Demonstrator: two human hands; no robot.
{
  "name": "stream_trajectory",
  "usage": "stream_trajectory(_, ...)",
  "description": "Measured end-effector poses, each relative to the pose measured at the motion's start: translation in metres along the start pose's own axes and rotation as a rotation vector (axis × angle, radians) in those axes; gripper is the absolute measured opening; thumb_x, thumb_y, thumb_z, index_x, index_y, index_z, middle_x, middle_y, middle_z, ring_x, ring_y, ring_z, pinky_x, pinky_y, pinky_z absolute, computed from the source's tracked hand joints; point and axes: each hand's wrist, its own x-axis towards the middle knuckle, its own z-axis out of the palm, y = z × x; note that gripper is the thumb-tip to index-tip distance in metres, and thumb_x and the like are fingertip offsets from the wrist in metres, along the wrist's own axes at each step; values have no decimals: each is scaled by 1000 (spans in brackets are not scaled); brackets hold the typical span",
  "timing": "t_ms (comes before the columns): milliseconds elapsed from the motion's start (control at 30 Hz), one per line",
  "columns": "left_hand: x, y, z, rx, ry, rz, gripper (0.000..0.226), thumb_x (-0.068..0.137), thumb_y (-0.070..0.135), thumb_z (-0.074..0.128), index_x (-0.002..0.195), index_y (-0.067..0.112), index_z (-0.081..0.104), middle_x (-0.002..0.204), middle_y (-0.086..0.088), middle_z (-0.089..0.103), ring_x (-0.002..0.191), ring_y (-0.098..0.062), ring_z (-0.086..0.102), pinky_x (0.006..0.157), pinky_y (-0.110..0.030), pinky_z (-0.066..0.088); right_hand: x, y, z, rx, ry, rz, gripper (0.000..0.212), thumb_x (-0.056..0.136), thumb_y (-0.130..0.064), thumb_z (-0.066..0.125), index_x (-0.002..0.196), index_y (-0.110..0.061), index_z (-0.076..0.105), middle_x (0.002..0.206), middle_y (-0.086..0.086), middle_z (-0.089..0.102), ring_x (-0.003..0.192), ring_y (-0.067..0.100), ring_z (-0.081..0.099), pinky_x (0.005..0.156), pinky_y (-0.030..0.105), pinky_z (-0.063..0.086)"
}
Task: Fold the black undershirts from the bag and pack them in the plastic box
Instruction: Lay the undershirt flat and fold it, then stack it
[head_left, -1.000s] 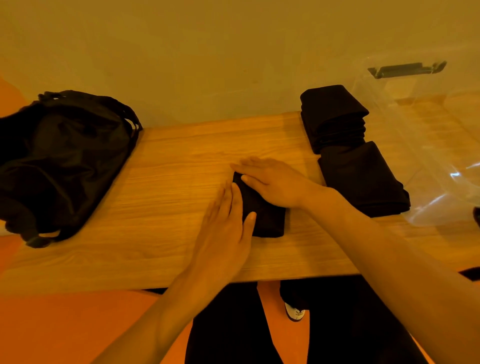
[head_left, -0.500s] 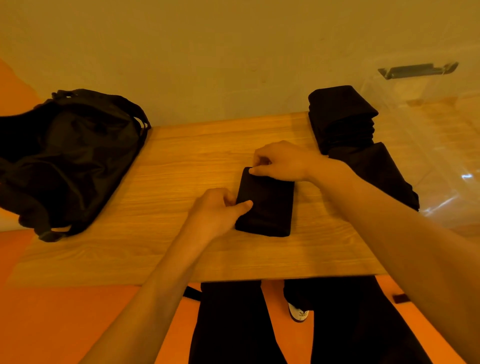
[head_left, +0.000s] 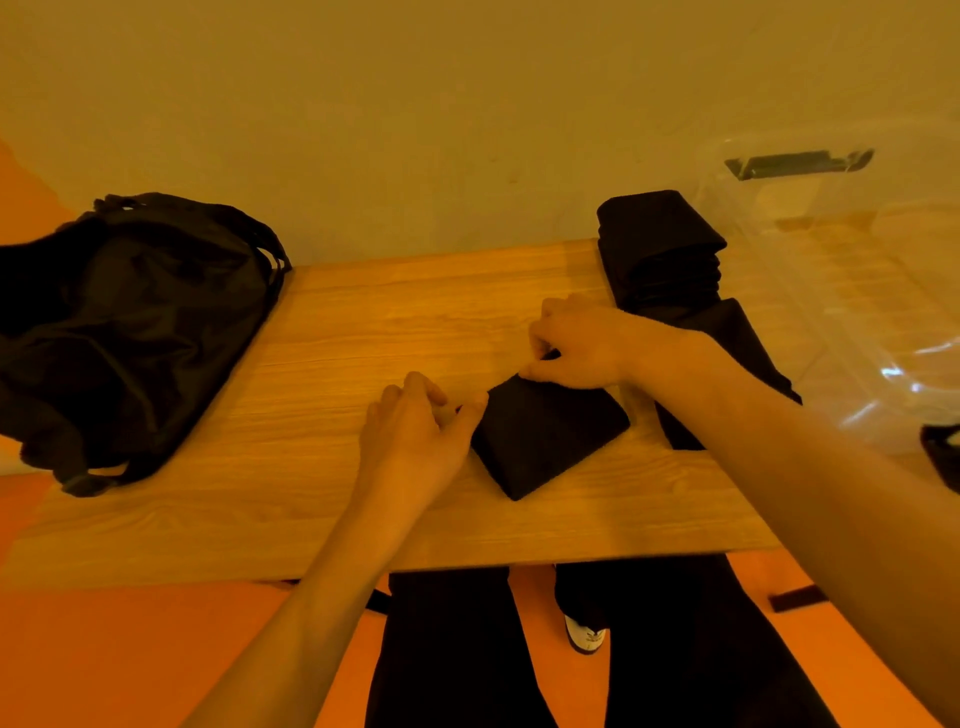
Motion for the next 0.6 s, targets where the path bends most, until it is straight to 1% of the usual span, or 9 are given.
stream_trajectory(67, -9, 0, 8, 73, 25, -22, 49, 86, 72, 56, 101, 25, 51, 104, 1, 57, 101, -22, 56, 88, -44, 52, -18, -4, 0, -18, -4, 33, 35, 101, -50, 48, 105, -17, 61, 112, 3, 55, 97, 19, 51, 85, 34, 48)
stream_trajectory(133, -13, 3, 13, 154, -18, -20, 49, 85, 76, 52, 91, 27, 50, 101, 3, 57, 100, -21, 57, 89, -44, 53, -37, -8, 4, 27, -12, 63, 35, 102, -48, 48, 114, -17, 60, 113, 3, 60, 99, 18, 55, 87, 34, 50)
stream_trajectory(200, -13, 9, 12, 175, -66, -9, 51, 83, 79, 51, 81, 28, 51, 94, 3, 60, 94, -21, 59, 85, -44, 54, -56, -11, 11, 71, -8, 97, 40, 101, -50, 50, 125, -19, 57, 117, 3, 62, 104, 19, 57, 90, 35, 52)
stream_trajectory(267, -12, 16, 11, 169, -153, -12, 60, 81, 79, 54, 74, 20, 57, 83, 0, 64, 84, -22, 62, 76, -42, 54, -74, -14, 19, 127, -43, 148, 46, 99, -52, 53, 131, -19, 54, 123, 3, 60, 110, 20, 57, 92, 35, 52)
stream_trajectory(333, -10, 25, 9, 167, -250, -11, 65, 76, 79, 60, 71, 15, 64, 77, -2, 67, 77, -21, 64, 73, -41, 55, -89, -18, 28, 193, -59, 188, 52, 96, -53, 57, 134, -18, 54, 126, 3, 58, 113, 19, 56, 93, 33, 51)
stream_trajectory(433, -4, 41, 5, 104, -398, -23, 80, 46, 87, 61, 91, 23, 76, 97, -1, 71, 92, -20, 67, 87, -45, 57, -107, -24, 42, 335, 26, 235, 56, 92, -55, 63, 130, -15, 55, 121, 3, 60, 108, 17, 58, 90, 33, 53)
stream_trajectory(467, 1, 45, 4, 78, -456, -35, 84, 43, 85, 65, 98, 22, 76, 101, -2, 71, 97, -20, 68, 91, -46, 57, -110, -28, 47, 392, 56, 260, 56, 91, -56, 63, 127, -14, 55, 118, 3, 61, 105, 17, 59, 89, 35, 54)
stream_trajectory(533, 5, 53, 0, 64, -551, -55, 71, 60, 67, 82, 110, 17, 73, 108, -4, 70, 103, -21, 67, 95, -46, 56, -114, -36, 55, 494, 96, 319, 52, 90, -54, 66, 121, -13, 56, 112, 4, 61, 101, 17, 59, 86, 36, 55)
stream_trajectory(600, 8, 59, -2, 68, -617, -48, 52, 74, 46, 86, 114, 17, 72, 113, -4, 70, 105, -20, 67, 96, -42, 56, -115, -41, 61, 572, 110, 387, 51, 88, -52, 71, 116, -13, 56, 107, 3, 61, 97, 16, 59, 82, 34, 55)
